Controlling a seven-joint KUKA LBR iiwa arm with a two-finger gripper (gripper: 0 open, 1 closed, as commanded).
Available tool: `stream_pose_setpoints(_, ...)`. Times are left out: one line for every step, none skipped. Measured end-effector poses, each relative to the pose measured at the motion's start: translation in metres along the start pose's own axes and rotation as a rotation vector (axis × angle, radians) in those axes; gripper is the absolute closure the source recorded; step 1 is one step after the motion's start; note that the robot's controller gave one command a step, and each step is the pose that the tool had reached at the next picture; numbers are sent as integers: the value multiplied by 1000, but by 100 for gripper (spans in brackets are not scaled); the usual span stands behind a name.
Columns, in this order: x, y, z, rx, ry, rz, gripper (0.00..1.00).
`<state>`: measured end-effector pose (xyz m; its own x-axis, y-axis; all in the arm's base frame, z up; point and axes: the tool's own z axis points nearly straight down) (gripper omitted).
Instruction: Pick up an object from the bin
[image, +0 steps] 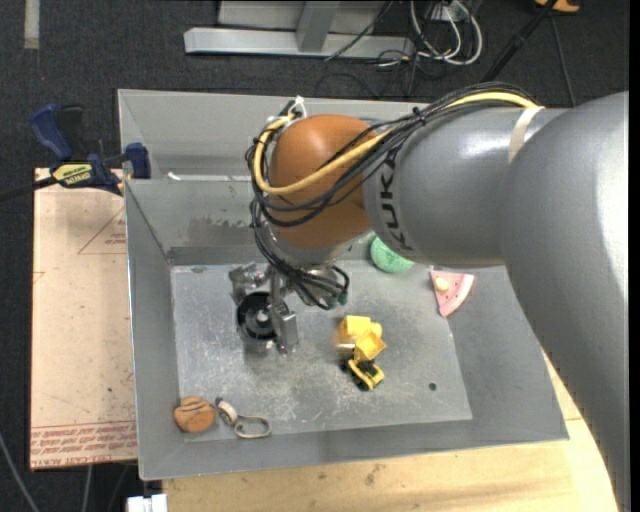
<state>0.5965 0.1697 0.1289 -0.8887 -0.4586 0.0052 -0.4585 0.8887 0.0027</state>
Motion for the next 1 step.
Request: stream_pose_setpoints(-1,0,-22,2,-8,0,100)
